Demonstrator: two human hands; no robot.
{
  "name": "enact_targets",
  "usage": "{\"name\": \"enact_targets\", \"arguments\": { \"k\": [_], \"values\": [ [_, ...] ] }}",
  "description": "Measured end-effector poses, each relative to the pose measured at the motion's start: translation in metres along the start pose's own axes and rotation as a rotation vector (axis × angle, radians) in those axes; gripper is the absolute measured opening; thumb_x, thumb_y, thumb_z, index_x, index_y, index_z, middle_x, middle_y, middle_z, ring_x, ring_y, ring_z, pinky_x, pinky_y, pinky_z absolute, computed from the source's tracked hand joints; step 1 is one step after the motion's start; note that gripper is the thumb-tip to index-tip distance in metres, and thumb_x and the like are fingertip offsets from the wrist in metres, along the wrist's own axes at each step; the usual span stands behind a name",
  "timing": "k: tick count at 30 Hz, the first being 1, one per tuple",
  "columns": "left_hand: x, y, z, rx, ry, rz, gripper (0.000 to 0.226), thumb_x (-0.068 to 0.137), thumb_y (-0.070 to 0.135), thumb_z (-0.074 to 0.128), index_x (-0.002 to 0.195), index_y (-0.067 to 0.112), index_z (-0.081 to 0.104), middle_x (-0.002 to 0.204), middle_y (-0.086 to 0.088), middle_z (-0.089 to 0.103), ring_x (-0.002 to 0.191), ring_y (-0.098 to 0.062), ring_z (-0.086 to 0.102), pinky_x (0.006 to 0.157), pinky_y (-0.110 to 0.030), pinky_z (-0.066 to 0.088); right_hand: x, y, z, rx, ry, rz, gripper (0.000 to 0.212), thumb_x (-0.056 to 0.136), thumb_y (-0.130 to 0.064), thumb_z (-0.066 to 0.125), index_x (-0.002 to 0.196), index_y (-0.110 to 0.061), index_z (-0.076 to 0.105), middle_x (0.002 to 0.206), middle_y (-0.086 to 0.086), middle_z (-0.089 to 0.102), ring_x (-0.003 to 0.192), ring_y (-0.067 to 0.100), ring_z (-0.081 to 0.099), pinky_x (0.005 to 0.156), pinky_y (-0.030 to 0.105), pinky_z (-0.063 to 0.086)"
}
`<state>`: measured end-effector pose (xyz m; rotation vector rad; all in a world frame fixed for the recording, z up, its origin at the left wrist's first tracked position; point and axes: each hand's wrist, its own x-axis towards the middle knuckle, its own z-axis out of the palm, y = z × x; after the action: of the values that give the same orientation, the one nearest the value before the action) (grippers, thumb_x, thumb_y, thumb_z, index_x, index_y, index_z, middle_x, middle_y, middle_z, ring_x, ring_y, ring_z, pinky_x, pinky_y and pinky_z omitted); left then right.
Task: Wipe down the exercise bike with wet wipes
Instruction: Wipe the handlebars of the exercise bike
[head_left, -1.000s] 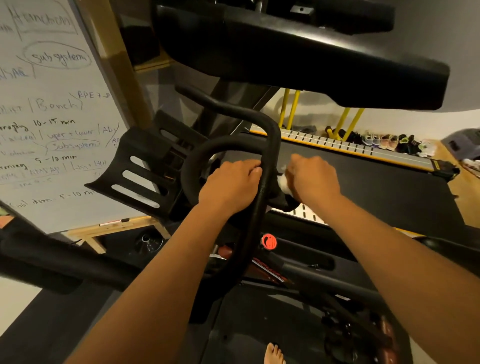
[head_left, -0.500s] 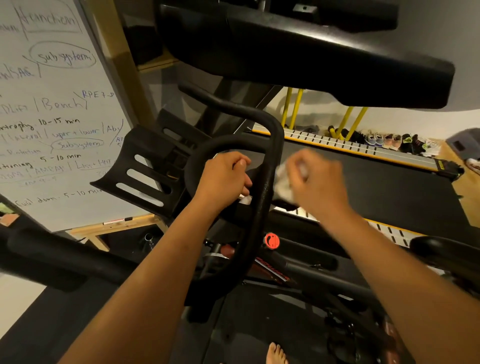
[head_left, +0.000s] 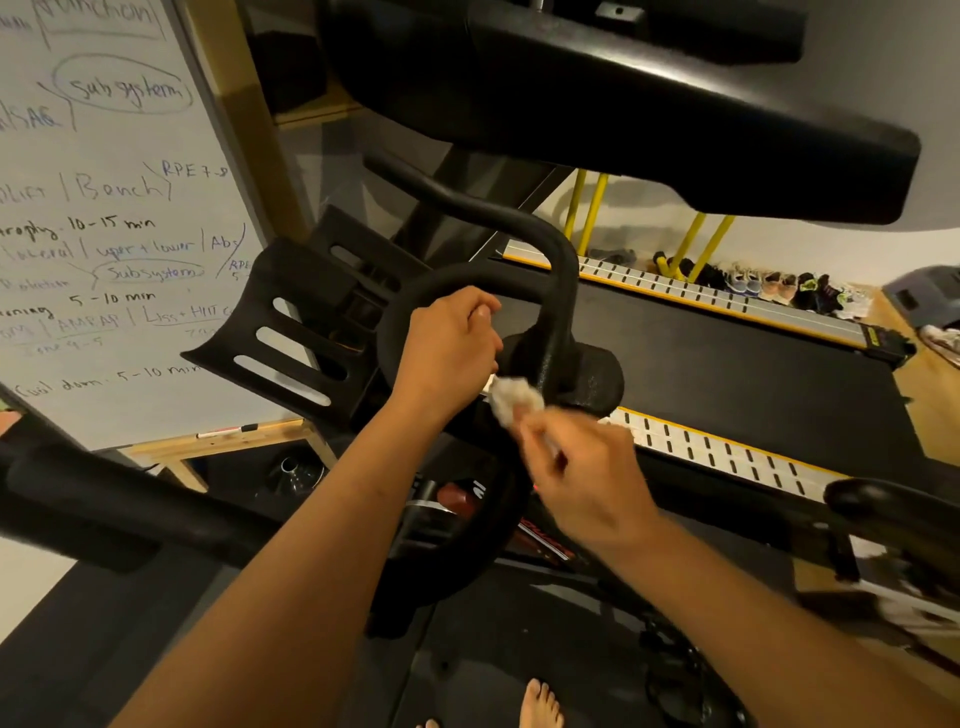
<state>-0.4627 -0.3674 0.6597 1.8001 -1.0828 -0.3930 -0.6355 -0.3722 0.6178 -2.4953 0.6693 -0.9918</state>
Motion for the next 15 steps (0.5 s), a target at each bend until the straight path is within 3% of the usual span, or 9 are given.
{"name": "enact_targets", "arguments": {
  "k": [4, 5, 7, 9, 12, 15],
  "values": [
    [0.0, 0.001, -0.001, -0.025, 0.005, -0.005, 0.026, 0.104, 0.014, 0.04, 0.107, 0.014, 0.066, 0.074, -0.003, 0.068, 0.057, -0.005, 0.06, 0.062, -0.015, 0.051, -0.017, -0.001, -0.012, 0.008, -0.153, -0.291, 0.019, 0.09, -0.017, 0.063, 0.101, -0.003, 0.069, 0.081, 0.007, 0.069, 0.065, 0.007, 0.059, 0.06, 0.018, 0.05],
    [0.0, 0.002, -0.001, -0.009, 0.001, 0.004, 0.026, 0.104, 0.015, 0.04, 0.108, 0.015, 0.066, 0.075, -0.002, 0.068, 0.06, -0.006, 0.061, 0.067, -0.02, 0.052, 0.004, 0.01, -0.016, -0.032, -0.095, -0.269, 0.021, 0.09, -0.018, 0.062, 0.1, -0.001, 0.07, 0.077, 0.009, 0.069, 0.061, 0.011, 0.059, 0.057, 0.022, 0.049],
    [0.0, 0.002, 0.0, 0.043, -0.053, 0.027, 0.027, 0.103, 0.016, 0.041, 0.112, 0.015, 0.066, 0.078, 0.0, 0.068, 0.069, -0.008, 0.062, 0.077, -0.029, 0.055, 0.061, 0.031, -0.025, -0.118, 0.114, -0.034, 0.026, 0.093, -0.022, 0.06, 0.109, -0.004, 0.069, 0.07, 0.005, 0.064, 0.055, 0.01, 0.055, 0.052, 0.023, 0.045],
    [-0.004, 0.004, 0.002, 0.126, -0.131, 0.044, 0.027, 0.103, 0.018, 0.041, 0.116, 0.017, 0.065, 0.082, 0.003, 0.067, 0.08, -0.01, 0.064, 0.086, -0.036, 0.054, 0.097, 0.051, -0.025, -0.16, 0.074, 0.152, 0.026, 0.097, -0.028, 0.057, 0.117, -0.014, 0.067, 0.07, 0.0, 0.058, 0.059, 0.005, 0.05, 0.057, 0.019, 0.041],
    [-0.006, 0.006, 0.004, 0.18, -0.186, 0.037, 0.028, 0.103, 0.019, 0.042, 0.118, 0.019, 0.065, 0.087, 0.003, 0.067, 0.087, -0.013, 0.066, 0.091, -0.042, 0.054, 0.082, 0.047, -0.011, -0.139, 0.06, 0.221, 0.019, 0.097, -0.021, 0.057, 0.106, -0.013, 0.072, 0.078, 0.004, 0.066, 0.065, 0.005, 0.053, 0.062, 0.007, 0.036],
    [-0.003, 0.006, 0.005, 0.151, -0.166, 0.016, 0.027, 0.102, 0.015, 0.044, 0.115, 0.016, 0.067, 0.091, -0.001, 0.069, 0.087, -0.016, 0.066, 0.092, -0.041, 0.053, 0.025, 0.012, 0.002, -0.047, 0.111, 0.146, 0.013, 0.092, -0.011, 0.059, 0.094, -0.007, 0.072, 0.069, 0.003, 0.064, 0.057, 0.002, 0.046, 0.06, 0.005, 0.034]
  ]
}}
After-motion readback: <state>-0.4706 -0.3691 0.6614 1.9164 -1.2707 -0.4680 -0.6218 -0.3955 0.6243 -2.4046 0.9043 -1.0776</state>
